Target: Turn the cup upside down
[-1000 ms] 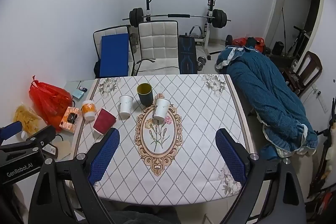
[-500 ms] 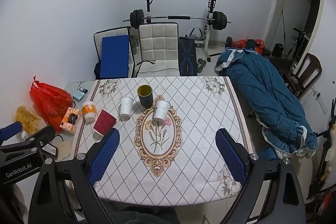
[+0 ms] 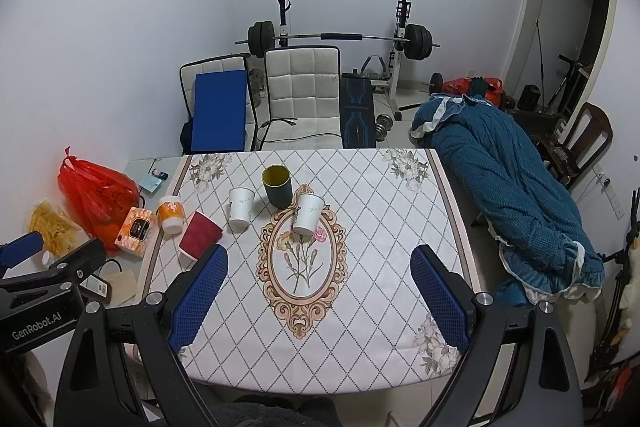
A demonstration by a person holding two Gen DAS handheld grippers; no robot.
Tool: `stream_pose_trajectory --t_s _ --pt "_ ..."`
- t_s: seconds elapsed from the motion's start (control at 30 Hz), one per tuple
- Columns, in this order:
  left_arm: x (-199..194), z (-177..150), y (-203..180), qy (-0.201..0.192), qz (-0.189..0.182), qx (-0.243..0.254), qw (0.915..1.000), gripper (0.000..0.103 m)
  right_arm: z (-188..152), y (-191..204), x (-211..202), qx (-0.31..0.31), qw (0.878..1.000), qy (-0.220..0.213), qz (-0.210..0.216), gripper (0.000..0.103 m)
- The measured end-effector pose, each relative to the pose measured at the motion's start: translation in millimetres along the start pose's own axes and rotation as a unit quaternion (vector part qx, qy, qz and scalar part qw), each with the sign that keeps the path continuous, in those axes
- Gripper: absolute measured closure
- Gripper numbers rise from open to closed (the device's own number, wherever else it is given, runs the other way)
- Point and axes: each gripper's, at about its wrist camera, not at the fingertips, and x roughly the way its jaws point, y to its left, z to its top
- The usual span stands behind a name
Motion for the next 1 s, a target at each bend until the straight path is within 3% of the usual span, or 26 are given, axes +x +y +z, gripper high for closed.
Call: stream_pose_trajectory --t_s 1.0 --pt "-1.8 -0.6 -2.0 -0.001 -0.002 -0.001 1.0 0.001 4.2 0.7 -4.0 0.0 1.0 -0.002 0.004 0.008"
